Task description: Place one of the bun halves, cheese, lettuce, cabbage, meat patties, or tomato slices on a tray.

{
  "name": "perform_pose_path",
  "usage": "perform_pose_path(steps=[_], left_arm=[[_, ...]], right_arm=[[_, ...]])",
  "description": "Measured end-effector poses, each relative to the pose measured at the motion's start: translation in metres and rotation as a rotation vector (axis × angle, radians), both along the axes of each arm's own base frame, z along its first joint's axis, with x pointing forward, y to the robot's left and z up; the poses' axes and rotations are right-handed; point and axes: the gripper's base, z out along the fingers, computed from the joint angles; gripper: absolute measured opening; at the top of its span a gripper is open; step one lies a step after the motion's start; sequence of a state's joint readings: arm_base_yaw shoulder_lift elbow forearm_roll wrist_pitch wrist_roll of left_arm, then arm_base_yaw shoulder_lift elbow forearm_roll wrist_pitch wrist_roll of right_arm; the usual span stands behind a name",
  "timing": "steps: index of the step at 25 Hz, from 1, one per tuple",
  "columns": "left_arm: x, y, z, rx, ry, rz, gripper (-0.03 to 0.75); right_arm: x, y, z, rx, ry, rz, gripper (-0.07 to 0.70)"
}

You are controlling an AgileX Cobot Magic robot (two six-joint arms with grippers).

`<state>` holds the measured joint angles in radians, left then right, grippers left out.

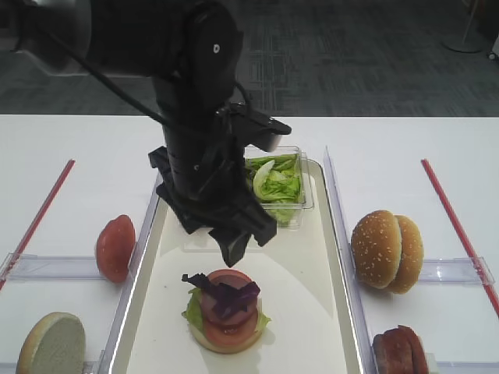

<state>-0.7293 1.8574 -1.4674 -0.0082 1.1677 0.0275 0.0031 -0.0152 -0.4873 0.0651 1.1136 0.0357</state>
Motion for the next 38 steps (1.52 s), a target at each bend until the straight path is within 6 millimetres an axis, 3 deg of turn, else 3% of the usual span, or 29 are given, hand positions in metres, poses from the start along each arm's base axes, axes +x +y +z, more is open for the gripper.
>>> perform_pose_path(steps=[16, 31, 38], left_arm=[[0.045, 0.069, 0.0, -0.006, 0.058, 0.226, 0.476], [0.084, 0.176, 0.0, -0.013, 0.057, 0.507, 0.475], [0.086, 0.195, 0.001, -0.014, 0.054, 0.543, 0.475]], right_arm=[[0.0, 0.0, 0.0, 0.0, 0.0, 0.0, 0.4], [0.0, 0.0, 0.0, 0.0, 0.0, 0.0, 0.4], [0.0, 0.0, 0.0, 0.0, 0.0, 0.0, 0.4]])
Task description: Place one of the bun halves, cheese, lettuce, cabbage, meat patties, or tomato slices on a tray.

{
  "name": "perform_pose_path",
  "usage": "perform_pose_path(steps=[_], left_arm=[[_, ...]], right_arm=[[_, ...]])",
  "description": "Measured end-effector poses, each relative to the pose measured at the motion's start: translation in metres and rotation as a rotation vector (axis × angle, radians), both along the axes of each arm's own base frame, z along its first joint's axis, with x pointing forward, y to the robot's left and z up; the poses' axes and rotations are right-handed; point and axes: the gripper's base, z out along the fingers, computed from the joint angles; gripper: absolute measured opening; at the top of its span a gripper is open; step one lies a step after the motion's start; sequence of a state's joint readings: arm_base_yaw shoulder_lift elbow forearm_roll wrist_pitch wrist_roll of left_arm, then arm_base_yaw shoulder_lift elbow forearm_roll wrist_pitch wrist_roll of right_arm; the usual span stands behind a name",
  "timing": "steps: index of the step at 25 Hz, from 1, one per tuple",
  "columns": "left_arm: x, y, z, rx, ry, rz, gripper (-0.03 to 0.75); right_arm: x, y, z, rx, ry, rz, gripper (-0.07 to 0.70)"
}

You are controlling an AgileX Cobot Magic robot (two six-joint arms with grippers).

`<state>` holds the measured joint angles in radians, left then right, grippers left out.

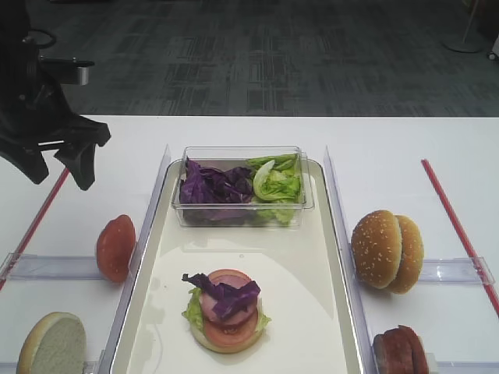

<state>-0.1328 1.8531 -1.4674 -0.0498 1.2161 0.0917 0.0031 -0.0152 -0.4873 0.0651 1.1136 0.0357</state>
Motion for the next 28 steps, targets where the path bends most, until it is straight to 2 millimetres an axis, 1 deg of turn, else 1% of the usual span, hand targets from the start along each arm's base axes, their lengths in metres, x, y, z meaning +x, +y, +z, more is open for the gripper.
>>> perform_pose_path(steps=[2, 8, 12, 15, 20, 28], left_arm=[[-0.002, 0.006, 0.008, -0.002, -0.022, 0.007, 0.475], [-0.015, 0.023, 0.044, -0.009, -0.118, 0.034, 0.475], [-0.033, 0.026, 0.063, -0.014, -0.179, 0.037, 0.475], [-0.048, 0.027, 0.074, -0.018, -0.221, 0.037, 0.475], [-0.076, 0.029, 0.081, -0.023, -0.264, 0.037, 0.475], [-0.13, 0.031, 0.089, -0.053, -0.354, 0.045, 0.475]], right_arm=[[0.0, 0.0, 0.0, 0.0, 0.0, 0.0, 0.4], [0.0, 0.0, 0.0, -0.003, 0.0, -0.004, 0.4], [0.0, 0.0, 0.0, -0.003, 0.0, -0.004, 0.4], [0.0, -0.001, 0.0, -0.005, 0.0, -0.005, 0.4], [0.0, -0.001, 0.0, -0.005, 0.0, -0.005, 0.4], [0.0, -0.001, 0.0, -0.005, 0.0, -0.005, 0.4]])
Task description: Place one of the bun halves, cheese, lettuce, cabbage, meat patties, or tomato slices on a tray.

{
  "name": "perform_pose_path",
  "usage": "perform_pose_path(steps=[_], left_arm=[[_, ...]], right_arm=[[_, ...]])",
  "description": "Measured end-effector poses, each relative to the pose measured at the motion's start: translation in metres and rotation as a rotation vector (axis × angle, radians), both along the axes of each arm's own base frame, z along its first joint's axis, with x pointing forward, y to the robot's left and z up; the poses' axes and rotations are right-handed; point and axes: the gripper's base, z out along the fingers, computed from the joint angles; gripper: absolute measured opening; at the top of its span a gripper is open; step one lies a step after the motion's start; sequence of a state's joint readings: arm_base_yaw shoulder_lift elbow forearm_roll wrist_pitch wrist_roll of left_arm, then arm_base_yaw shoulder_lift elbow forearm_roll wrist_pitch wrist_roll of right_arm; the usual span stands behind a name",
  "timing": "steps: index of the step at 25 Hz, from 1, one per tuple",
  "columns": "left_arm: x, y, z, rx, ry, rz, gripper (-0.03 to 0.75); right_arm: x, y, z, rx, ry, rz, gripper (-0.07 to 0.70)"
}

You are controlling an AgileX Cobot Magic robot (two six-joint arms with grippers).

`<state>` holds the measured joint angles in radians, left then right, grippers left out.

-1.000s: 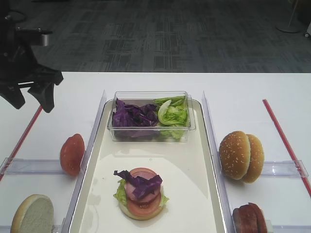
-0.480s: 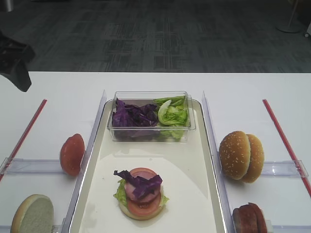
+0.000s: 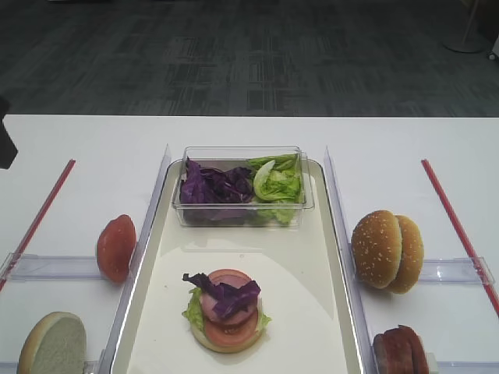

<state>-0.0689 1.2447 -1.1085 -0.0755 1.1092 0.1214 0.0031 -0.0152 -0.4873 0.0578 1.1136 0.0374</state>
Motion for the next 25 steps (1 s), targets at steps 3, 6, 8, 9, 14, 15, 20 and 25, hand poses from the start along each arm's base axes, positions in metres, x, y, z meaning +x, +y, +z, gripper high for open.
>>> perform_pose_path(steps=[3, 6, 8, 9, 14, 15, 20, 25], left_arm=[[-0.019, 0.001, -0.001, -0.002, -0.016, 0.0, 0.475], [-0.037, 0.003, -0.004, -0.003, -0.032, 0.001, 0.475], [-0.049, 0.003, -0.006, -0.004, -0.046, 0.001, 0.475], [-0.054, 0.004, -0.009, -0.004, -0.049, 0.002, 0.475], [-0.083, 0.006, -0.019, -0.006, -0.073, 0.002, 0.475], [-0.088, 0.006, -0.02, -0.006, -0.082, 0.002, 0.475], [-0.116, 0.008, -0.031, -0.013, -0.118, 0.012, 0.475], [-0.139, 0.01, -0.039, -0.024, -0.17, 0.025, 0.475]], right_arm=[[0.0, 0.0, 0.0, 0.0, 0.002, 0.0, 0.4], [0.0, 0.0, 0.0, 0.0, 0.003, 0.0, 0.4], [0.0, 0.0, 0.0, 0.001, 0.004, -0.001, 0.4], [0.0, 0.0, 0.0, 0.001, 0.004, -0.001, 0.4], [0.0, 0.0, 0.0, 0.001, 0.004, -0.001, 0.4], [0.0, 0.0, 0.0, 0.001, 0.004, -0.001, 0.4], [0.0, 0.0, 0.0, 0.001, 0.004, -0.001, 0.4], [0.0, 0.0, 0.0, 0.001, 0.004, -0.001, 0.4]])
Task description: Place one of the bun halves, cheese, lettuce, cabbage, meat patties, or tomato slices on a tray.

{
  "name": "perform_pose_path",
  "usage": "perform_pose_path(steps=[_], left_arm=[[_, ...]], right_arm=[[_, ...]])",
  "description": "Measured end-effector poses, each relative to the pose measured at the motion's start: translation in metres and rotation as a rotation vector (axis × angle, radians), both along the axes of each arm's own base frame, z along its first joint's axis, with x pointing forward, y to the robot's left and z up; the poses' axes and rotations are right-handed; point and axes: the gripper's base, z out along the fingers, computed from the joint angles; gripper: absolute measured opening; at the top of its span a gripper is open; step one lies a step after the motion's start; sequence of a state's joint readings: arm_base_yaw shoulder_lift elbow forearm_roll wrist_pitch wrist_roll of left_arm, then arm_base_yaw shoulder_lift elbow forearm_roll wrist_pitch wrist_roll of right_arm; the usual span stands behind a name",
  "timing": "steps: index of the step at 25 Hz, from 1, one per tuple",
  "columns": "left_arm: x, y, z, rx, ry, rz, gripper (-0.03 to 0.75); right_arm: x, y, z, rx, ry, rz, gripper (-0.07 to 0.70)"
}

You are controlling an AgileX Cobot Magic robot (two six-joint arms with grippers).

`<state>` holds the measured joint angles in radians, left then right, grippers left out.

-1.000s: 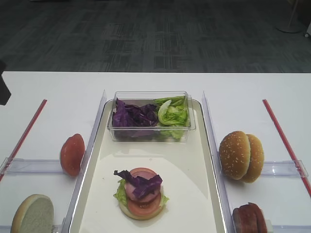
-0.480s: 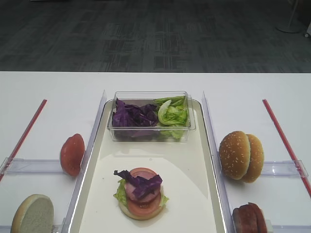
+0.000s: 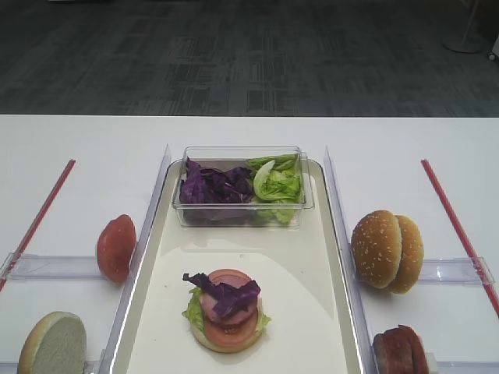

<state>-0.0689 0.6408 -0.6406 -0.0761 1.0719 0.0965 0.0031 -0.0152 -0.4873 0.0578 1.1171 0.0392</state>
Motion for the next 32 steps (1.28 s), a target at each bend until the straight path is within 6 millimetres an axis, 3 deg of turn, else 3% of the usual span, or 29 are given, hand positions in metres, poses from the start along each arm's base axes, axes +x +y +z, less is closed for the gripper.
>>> perform_pose_path(steps=[13, 32], left_arm=[[-0.041, 0.003, -0.018, -0.022, -0.099, 0.019, 0.475], [-0.085, 0.006, -0.013, -0.039, -0.329, 0.015, 0.475]], right_arm=[[0.0, 0.0, 0.0, 0.0, 0.0, 0.0, 0.4], [0.0, 0.0, 0.0, 0.0, 0.0, 0.0, 0.4]])
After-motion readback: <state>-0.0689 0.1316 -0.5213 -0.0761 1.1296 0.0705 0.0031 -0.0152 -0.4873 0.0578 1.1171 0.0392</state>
